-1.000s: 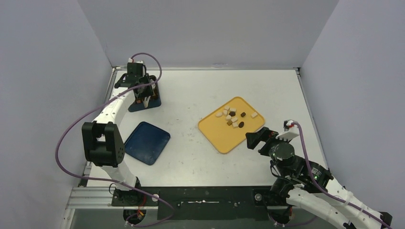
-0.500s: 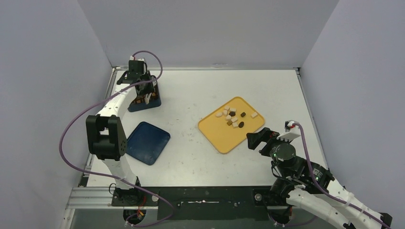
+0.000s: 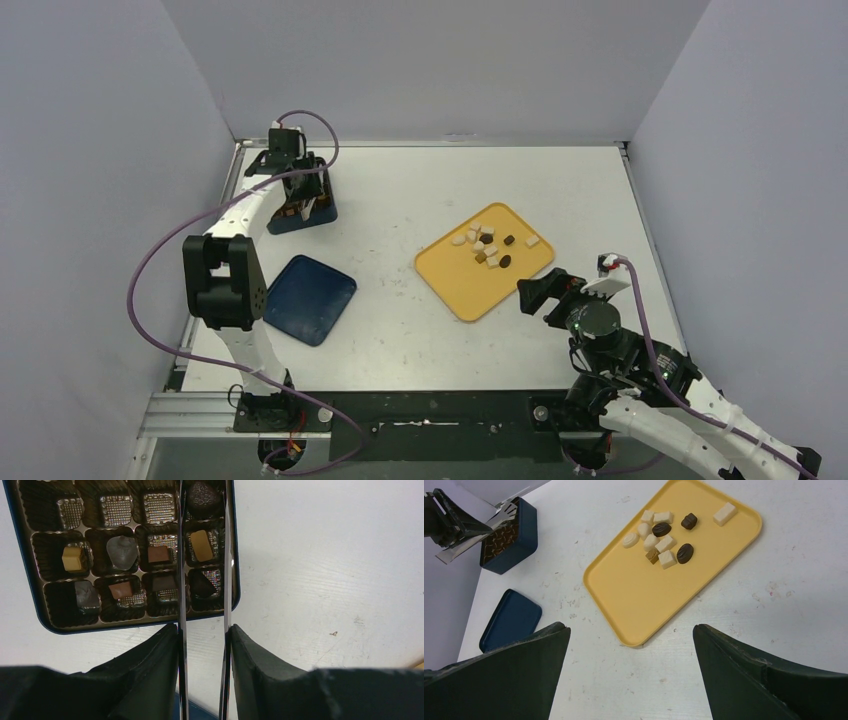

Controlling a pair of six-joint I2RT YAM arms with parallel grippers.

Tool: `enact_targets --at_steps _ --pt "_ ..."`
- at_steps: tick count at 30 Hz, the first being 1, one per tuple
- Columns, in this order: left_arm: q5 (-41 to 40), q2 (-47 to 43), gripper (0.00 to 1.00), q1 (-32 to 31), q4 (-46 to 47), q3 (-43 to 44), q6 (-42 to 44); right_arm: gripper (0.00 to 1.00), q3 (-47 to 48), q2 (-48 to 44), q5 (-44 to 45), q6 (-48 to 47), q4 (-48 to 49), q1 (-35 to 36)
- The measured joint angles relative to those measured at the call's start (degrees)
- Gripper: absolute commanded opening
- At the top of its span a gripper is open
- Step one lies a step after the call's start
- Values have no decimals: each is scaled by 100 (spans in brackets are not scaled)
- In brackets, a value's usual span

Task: Pack the chocolate
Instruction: Place the fake chocolate in the packing box, then pick up the fake chocolate from the plate.

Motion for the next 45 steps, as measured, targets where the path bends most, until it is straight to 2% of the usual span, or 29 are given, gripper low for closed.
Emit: enact_targets --at_steps 13,27,38,45 --pt "35 -2 43 0 -17 42 2 100 2 -72 0 59 -133 0" --pt "168 -315 42 -146 -92 42 0 100 210 -72 70 85 -387 0" --pt "136 -1154 42 -1526 -247 26 28 100 538 -348 507 214 -785 2" --pt "9 -1978 42 -2675 -83 -535 52 100 538 -396 555 254 -855 4"
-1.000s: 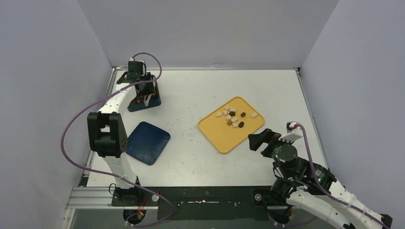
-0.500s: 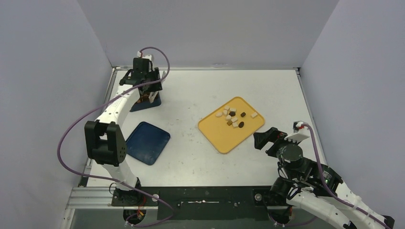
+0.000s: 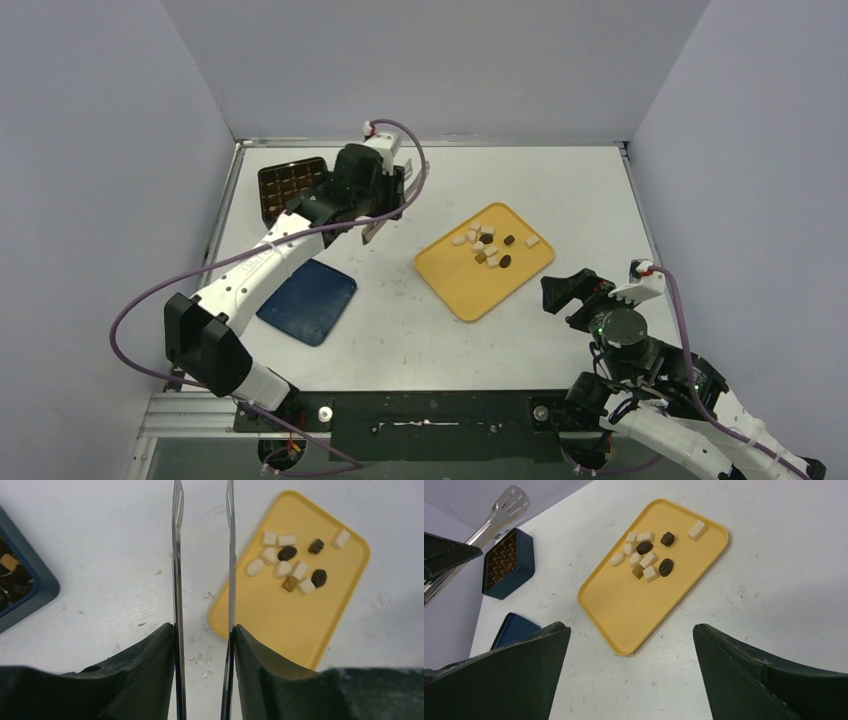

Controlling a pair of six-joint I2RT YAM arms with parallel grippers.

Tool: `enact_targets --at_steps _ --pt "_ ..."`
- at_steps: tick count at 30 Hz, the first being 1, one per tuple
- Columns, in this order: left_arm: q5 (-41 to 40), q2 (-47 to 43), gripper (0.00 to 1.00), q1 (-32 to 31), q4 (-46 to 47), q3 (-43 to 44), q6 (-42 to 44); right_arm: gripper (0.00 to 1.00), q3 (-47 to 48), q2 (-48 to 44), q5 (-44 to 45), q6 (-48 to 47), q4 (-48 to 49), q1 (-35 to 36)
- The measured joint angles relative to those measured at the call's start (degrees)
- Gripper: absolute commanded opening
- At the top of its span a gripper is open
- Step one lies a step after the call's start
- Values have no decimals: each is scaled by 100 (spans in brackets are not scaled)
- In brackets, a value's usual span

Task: Pack the chocolate
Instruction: Pick up the fake chocolate from the plate.

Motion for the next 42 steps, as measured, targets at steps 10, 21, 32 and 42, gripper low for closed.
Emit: enact_targets --at_steps 10,21,32,42 --pt "-461 -20 42 -1628 439 -844 -63 100 0 59 -68 2 -42 26" --pt "-597 457 43 -1993 892 -1270 90 100 -57 2 -181 -17 0 76" --pt "-874 1021 44 -1969 1110 -1246 529 100 -57 0 -197 -17 4 76" --pt "-785 1270 44 -1823 1246 -1202 629 100 -57 -2 -190 -13 2 76"
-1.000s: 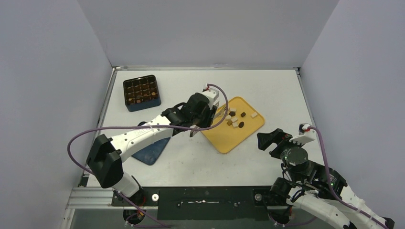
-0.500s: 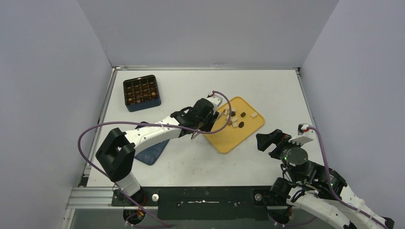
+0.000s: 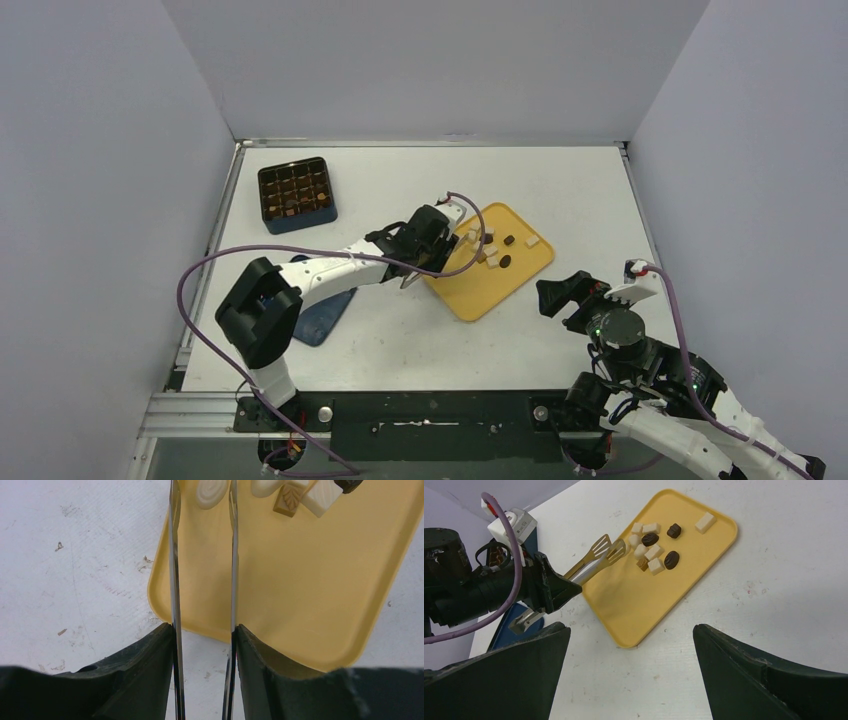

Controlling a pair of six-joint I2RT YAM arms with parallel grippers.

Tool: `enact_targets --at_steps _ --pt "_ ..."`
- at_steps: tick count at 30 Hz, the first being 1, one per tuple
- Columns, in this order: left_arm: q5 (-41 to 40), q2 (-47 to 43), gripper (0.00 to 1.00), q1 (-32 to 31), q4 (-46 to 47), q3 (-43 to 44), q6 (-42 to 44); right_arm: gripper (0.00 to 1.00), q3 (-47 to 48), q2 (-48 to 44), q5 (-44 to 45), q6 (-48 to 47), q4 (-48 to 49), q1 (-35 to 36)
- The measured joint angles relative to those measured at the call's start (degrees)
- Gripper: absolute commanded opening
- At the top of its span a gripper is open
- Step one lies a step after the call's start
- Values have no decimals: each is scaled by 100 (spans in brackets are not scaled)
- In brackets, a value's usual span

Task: Pack the chocolate
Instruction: Pick up the fake chocolate from the plate.

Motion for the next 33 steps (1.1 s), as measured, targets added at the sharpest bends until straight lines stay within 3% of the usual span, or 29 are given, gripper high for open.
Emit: enact_targets --at_steps 33 --pt "315 393 35 55 26 184 76 100 -2 -107 2 -2 2 0"
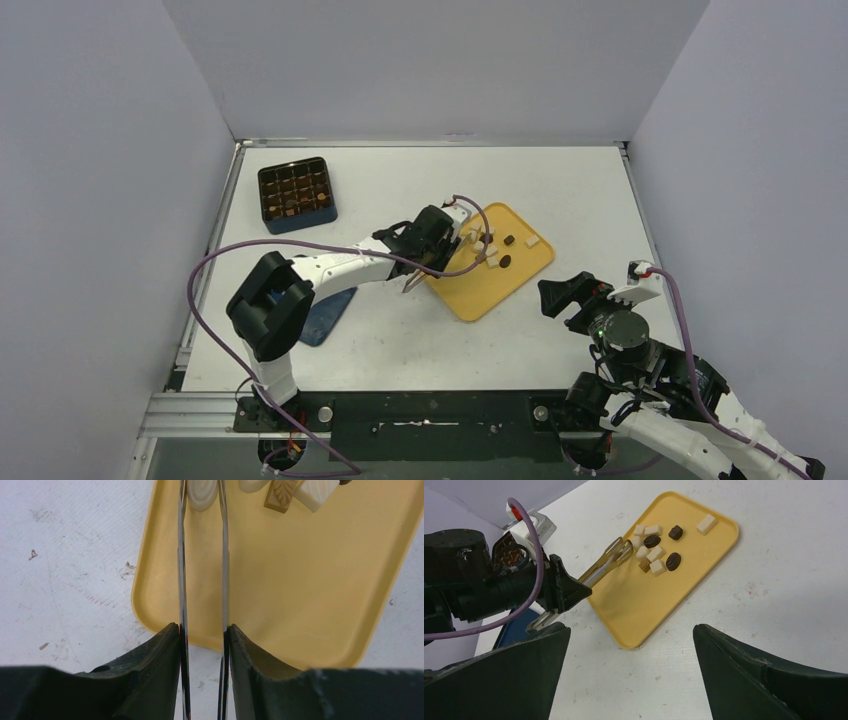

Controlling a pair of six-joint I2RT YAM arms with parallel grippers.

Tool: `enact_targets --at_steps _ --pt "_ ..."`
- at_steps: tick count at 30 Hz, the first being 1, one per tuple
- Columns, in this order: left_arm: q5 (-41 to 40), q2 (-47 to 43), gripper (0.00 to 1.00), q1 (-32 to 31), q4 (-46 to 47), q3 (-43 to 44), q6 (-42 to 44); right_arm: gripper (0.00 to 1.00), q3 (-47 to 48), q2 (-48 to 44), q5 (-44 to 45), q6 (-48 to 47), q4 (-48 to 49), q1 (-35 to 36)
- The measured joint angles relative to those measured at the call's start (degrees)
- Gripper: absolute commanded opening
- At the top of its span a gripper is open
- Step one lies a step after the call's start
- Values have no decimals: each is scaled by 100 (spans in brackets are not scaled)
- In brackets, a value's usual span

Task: Pack the chocolate
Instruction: Pick up the fake chocolate from the plate.

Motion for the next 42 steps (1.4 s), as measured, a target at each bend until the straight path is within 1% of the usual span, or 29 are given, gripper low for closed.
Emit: enact_targets --at_steps 14,21,30,35,40,42 --pt "-442 -129 28 -262 -332 20 20 100 -2 -7 0 -2 2 0" --pt "-498 -457 28 -262 -463 24 -46 100 -22 -90 0 0 4 0" --pt "-616 -619 27 -216 -826 138 -297 100 -22 -92 -2 0 4 0" --pt "-671 -732 27 144 -1207 551 -428 100 -22 -92 -2 0 4 0" --pt "-750 -905 27 866 -1460 1010 -468 100 -22 -94 -2 -2 7 0" --pt "-804 -951 27 1322 -1493 1152 -483 100 -22 -94 -2 -2 4 0"
